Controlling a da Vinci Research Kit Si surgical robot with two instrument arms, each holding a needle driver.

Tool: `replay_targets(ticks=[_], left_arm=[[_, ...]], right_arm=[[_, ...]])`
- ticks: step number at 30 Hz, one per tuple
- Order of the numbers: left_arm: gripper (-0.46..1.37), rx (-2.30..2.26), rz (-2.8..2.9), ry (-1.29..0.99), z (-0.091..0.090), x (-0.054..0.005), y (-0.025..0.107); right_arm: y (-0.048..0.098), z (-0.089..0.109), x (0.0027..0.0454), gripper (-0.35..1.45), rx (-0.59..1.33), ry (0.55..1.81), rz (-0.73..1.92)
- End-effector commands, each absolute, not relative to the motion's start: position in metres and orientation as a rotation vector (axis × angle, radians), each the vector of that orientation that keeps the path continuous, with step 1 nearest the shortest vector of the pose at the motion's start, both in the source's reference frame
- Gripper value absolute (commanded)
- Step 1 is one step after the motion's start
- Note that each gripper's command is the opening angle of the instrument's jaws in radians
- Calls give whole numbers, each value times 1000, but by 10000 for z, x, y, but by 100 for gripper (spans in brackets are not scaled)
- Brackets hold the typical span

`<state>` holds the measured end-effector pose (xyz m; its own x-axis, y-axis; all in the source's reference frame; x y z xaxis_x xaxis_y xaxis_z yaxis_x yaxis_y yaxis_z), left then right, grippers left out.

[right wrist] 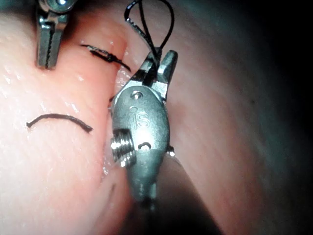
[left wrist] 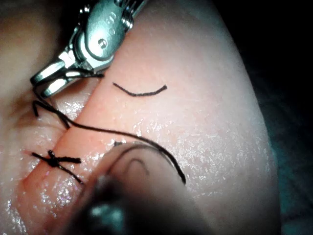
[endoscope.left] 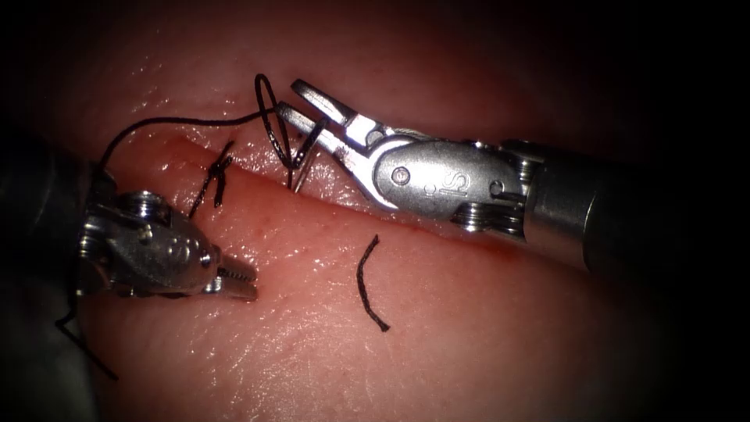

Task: Wound Closure
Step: Throw the needle through the bottom half of the incision with the right gripper

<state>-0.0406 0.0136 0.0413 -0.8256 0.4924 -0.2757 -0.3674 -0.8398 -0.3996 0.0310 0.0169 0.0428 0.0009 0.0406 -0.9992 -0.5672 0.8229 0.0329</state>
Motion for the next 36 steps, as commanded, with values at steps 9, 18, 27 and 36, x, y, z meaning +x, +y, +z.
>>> replay_targets(ticks=[9, 18, 27, 36], left_arm=[[-10, -543, 2559, -477, 435, -404, 136], [-28, -546, 2544, -468, 457, -393, 127], [-24, -548, 2544, -472, 457, -386, 125], [-26, -548, 2544, -471, 458, -386, 125]], right_arm=[[173, 424, 310, -35, -406, 1515, 544], [178, 423, 310, -35, -356, 1520, 593], [179, 424, 311, -35, -291, 1524, 677], [181, 425, 311, -35, -155, 1507, 809]])
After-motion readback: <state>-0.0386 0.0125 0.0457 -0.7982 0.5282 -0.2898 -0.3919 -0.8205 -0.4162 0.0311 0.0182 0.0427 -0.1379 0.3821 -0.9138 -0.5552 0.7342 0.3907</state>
